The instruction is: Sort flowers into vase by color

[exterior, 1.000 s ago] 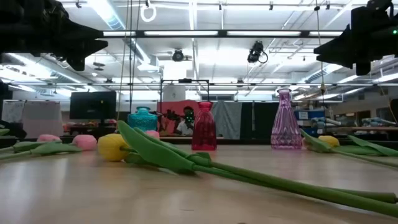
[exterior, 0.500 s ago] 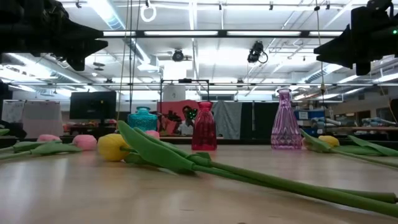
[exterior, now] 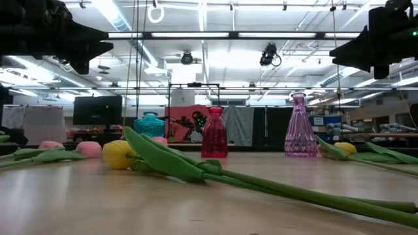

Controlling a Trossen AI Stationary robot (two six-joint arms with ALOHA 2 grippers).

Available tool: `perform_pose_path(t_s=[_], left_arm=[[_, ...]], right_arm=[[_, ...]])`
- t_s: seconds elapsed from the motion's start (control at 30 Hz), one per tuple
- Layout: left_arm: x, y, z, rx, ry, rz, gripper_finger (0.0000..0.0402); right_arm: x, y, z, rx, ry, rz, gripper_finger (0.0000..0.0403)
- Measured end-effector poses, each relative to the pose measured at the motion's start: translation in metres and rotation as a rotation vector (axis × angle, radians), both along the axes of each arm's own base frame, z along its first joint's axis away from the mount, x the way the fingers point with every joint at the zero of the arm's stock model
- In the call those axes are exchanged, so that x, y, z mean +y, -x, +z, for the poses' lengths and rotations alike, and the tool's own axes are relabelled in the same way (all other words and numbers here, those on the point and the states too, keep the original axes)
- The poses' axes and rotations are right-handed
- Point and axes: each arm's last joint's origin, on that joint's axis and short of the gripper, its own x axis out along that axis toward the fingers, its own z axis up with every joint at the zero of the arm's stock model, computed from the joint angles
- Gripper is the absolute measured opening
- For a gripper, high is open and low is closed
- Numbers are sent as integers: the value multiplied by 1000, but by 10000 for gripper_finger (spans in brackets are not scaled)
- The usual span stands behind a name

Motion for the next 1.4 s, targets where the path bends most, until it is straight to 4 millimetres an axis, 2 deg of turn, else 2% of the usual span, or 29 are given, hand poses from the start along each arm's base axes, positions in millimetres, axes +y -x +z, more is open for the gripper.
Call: perform_pose_path(t_s=[0.9, 1.1, 1.4], left_arm=[[0, 0, 0, -3, 1, 0, 168], [0, 2, 9, -110, 79, -20, 168], [-2, 8, 29, -320, 18, -31, 168]], right_arm=[[0, 0, 0, 1, 0, 0, 169], [0, 0, 0, 0, 0, 0, 169], [0, 0, 1, 3, 18, -18, 169]])
